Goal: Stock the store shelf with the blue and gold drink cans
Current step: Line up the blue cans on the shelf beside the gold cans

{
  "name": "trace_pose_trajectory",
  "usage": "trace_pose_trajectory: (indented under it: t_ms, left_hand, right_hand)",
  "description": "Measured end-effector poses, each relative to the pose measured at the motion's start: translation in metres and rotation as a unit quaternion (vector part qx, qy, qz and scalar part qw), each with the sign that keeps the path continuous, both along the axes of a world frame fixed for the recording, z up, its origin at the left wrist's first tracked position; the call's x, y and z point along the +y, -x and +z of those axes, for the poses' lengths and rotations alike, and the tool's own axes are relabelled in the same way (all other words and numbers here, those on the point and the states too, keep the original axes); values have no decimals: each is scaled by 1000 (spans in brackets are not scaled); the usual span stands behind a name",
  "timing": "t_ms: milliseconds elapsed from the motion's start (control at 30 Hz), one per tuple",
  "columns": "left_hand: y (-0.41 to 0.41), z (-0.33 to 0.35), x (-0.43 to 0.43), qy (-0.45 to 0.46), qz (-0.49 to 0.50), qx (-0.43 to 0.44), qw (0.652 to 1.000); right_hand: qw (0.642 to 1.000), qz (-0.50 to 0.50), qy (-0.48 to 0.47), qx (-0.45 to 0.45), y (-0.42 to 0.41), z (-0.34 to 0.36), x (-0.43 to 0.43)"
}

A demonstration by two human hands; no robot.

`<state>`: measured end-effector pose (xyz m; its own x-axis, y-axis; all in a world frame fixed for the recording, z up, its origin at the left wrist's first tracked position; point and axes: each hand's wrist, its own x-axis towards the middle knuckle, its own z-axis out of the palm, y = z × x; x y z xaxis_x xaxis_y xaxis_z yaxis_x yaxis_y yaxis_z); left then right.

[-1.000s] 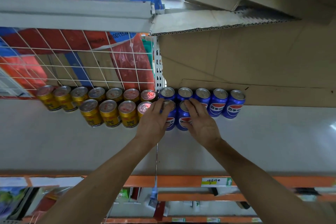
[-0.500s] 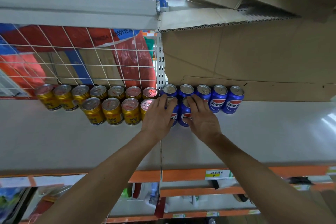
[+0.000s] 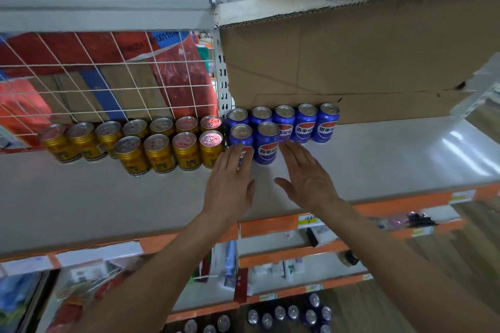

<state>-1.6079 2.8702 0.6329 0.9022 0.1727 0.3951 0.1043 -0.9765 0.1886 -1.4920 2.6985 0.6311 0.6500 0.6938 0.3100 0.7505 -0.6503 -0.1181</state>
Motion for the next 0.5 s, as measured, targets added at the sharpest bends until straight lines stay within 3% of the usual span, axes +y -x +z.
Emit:
trace_pose_trajectory:
  t_ms: [267,500]
  left_hand:
    - [63,-45,-80,30,-22,47,998]
    - [122,-111,-169,74,-4,115,991]
  right_hand:
    - [998,15,17,55,57,-24,-81]
    - [992,30,36,117,107,-85,-167]
